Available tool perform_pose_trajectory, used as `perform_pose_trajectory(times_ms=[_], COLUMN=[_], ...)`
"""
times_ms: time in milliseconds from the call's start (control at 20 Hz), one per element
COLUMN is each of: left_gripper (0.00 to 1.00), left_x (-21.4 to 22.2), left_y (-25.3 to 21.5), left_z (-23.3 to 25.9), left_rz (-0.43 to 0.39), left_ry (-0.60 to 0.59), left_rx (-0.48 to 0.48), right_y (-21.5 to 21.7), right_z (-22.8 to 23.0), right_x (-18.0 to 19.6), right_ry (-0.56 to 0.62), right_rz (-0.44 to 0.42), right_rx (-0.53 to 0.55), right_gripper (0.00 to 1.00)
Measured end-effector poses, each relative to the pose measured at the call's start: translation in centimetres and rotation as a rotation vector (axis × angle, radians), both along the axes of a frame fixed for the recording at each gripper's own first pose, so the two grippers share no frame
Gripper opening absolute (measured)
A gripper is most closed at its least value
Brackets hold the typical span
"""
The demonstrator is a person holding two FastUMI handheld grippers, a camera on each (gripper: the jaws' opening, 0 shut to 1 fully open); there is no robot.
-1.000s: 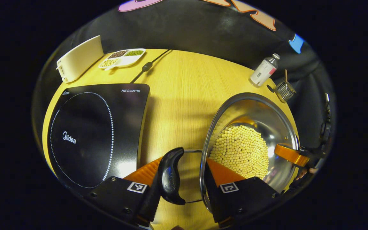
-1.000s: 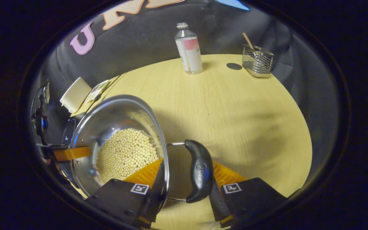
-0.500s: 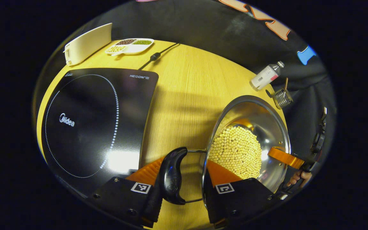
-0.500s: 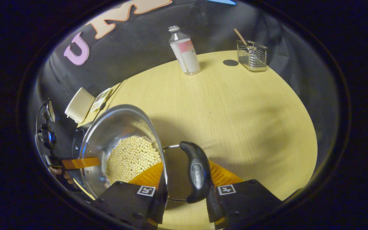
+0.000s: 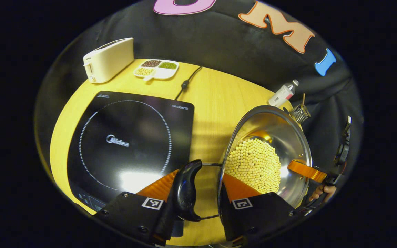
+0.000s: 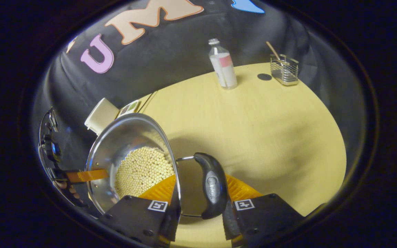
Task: First push the handle of the pot to place it horizontally, then grasp the pot with both hands and set it on the induction cooktop.
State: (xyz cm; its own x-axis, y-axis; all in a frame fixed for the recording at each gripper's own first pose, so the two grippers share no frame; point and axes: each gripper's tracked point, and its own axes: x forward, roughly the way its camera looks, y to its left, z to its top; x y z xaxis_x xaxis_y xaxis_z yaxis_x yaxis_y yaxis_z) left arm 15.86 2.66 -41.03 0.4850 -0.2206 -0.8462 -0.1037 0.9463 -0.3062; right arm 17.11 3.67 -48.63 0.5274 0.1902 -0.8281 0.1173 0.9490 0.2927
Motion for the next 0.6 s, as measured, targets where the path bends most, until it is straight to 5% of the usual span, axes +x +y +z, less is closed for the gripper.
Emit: perform_pose_trajectory(times_ms=[600], left_gripper=[0.59], left_x=[1.7], left_y=[14.4], left_z=[-0.2], left_rz=[-0.068], left_ry=[-0.055], left_rx=[-0.035], right_y=[14.9], right_z=[0.9], right_x=[-0.6], right_ry=[0.029], right_rz=[-0.085], right_rx=[-0.021], right_gripper=[0.55])
